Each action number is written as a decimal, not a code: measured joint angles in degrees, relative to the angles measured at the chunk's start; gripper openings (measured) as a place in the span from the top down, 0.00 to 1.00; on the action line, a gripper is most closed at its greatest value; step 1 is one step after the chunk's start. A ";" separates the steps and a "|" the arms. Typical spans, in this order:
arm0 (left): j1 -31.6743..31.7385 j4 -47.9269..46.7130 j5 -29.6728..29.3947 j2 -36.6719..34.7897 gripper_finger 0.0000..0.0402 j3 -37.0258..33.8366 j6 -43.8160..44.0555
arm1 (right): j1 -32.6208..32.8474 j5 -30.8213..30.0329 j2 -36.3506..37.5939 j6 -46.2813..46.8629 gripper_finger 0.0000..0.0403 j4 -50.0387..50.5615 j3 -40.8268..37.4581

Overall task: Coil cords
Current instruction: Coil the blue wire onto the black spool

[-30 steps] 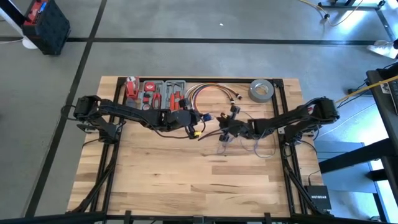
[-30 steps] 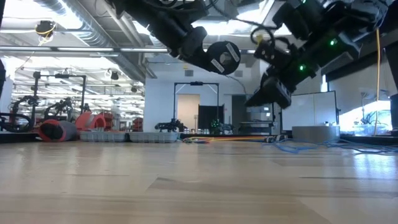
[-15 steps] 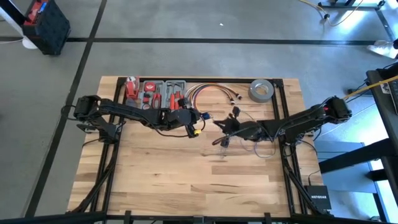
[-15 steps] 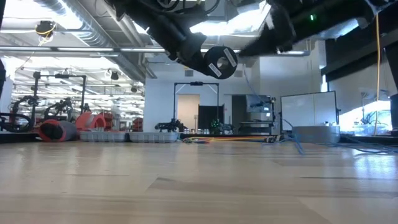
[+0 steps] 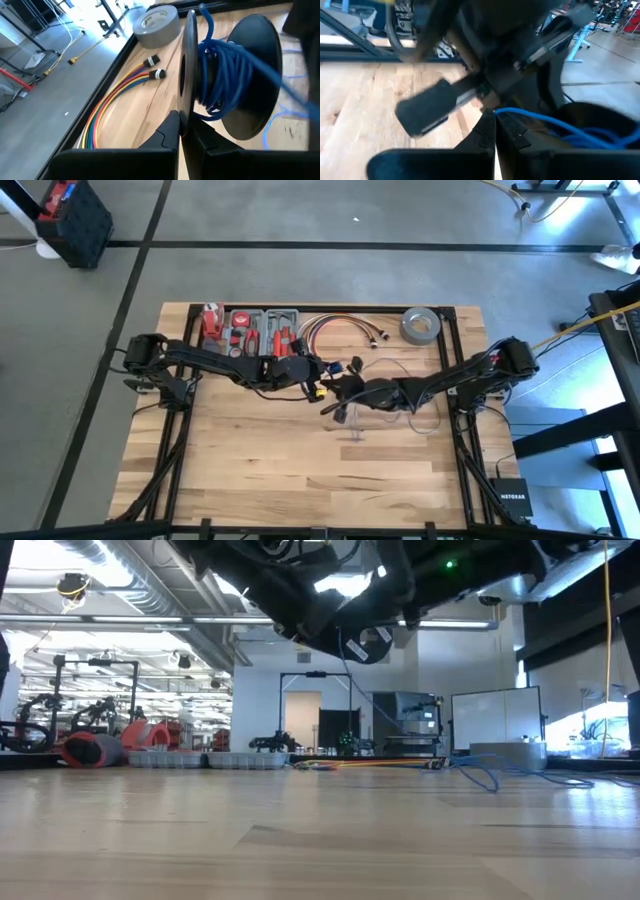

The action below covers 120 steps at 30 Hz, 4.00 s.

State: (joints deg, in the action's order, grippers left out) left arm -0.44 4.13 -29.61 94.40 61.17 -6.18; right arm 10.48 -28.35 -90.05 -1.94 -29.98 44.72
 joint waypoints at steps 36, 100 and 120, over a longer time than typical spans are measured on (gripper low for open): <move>-4.56 -10.03 -0.72 -7.83 1.00 0.04 1.45 | 2.60 -8.14 10.15 3.09 0.55 37.69 5.36; -4.82 -11.25 -0.62 -7.67 1.00 -0.02 -1.39 | -7.52 -0.29 6.99 -3.00 0.98 9.84 -15.81; -0.18 -4.53 -0.66 -1.31 1.00 0.00 -0.87 | -3.59 7.49 21.54 6.10 0.99 -0.07 -15.83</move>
State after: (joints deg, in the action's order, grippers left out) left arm -0.62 -0.40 -30.26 93.08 61.17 -7.05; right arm 6.89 -20.86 -68.51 4.16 -30.04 28.88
